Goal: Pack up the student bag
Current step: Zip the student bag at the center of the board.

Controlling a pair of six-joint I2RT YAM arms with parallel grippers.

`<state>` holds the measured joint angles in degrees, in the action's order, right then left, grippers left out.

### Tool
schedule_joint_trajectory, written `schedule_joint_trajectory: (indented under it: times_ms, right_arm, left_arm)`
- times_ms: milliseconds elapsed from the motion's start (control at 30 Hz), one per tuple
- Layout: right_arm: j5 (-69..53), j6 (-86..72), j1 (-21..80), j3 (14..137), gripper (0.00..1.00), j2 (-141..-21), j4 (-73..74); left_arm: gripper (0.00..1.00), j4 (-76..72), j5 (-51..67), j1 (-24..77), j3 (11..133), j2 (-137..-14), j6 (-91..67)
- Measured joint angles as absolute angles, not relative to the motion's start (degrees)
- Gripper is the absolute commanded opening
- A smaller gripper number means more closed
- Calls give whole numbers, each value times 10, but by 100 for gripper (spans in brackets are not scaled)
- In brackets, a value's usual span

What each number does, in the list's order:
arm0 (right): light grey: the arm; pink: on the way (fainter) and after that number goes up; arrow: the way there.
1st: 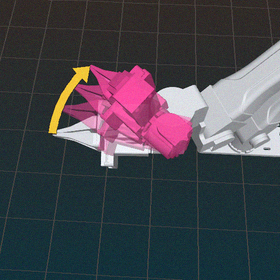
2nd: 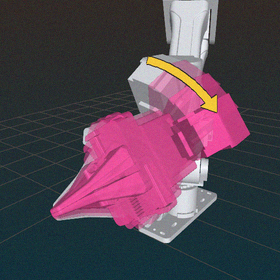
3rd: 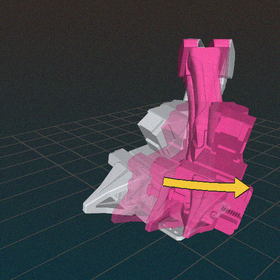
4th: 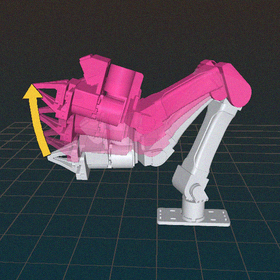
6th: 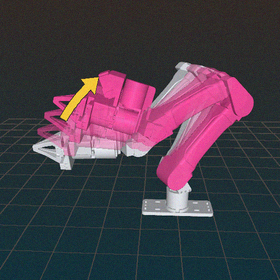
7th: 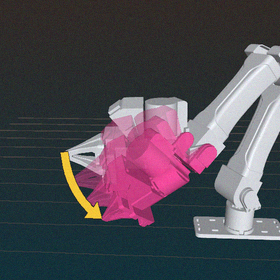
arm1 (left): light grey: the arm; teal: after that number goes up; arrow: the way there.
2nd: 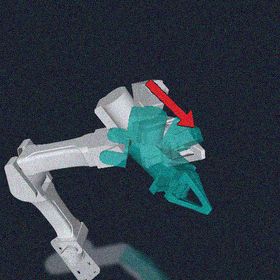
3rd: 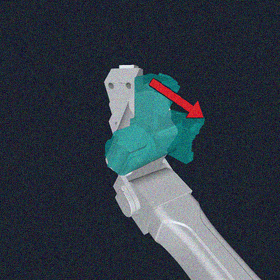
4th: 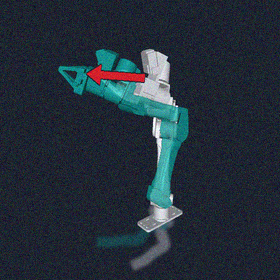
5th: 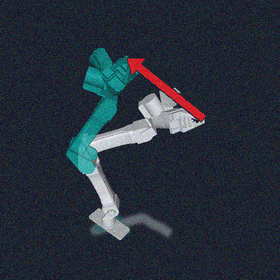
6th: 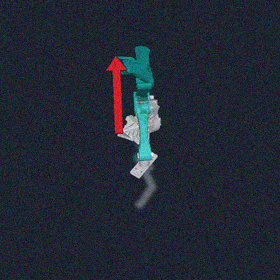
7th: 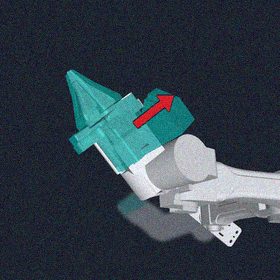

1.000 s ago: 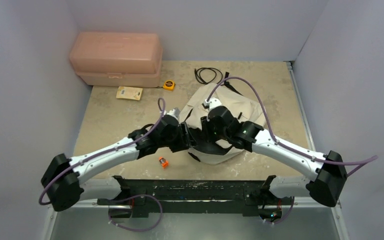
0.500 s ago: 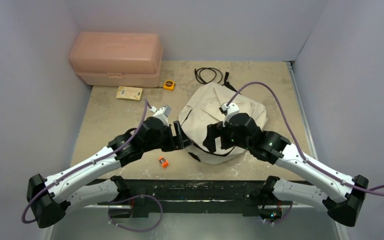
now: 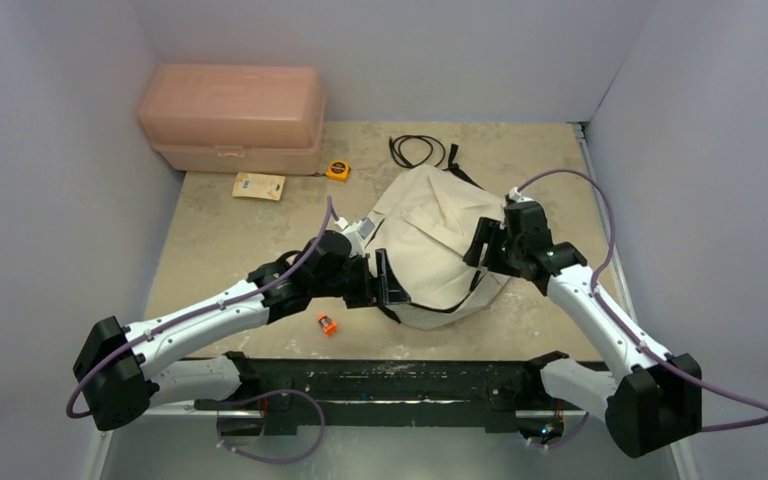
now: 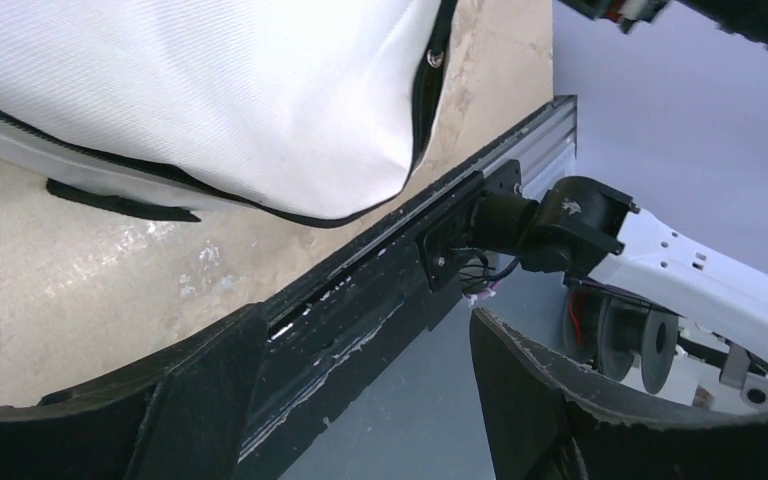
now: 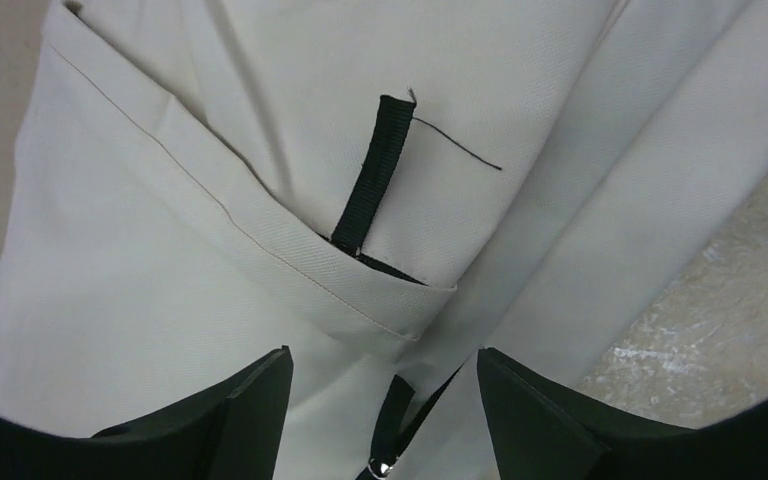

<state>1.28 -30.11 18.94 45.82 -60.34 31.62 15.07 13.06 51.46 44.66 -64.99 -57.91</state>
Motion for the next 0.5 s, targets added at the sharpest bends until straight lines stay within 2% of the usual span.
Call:
schedule_joint_trajectory:
  times_ms: [100, 367, 500]
  right_arm:
    - [-12, -298, 180, 444, 61, -630, 308]
    - [-27, -291, 180, 423, 54, -637, 280]
    - [-28, -291, 180, 415, 43, -637, 275]
  left_arm:
    - [75, 142, 139, 516, 449, -650, -579]
    - [75, 143, 141, 518, 457, -651, -574]
    - [75, 149, 131, 518, 463, -671, -569]
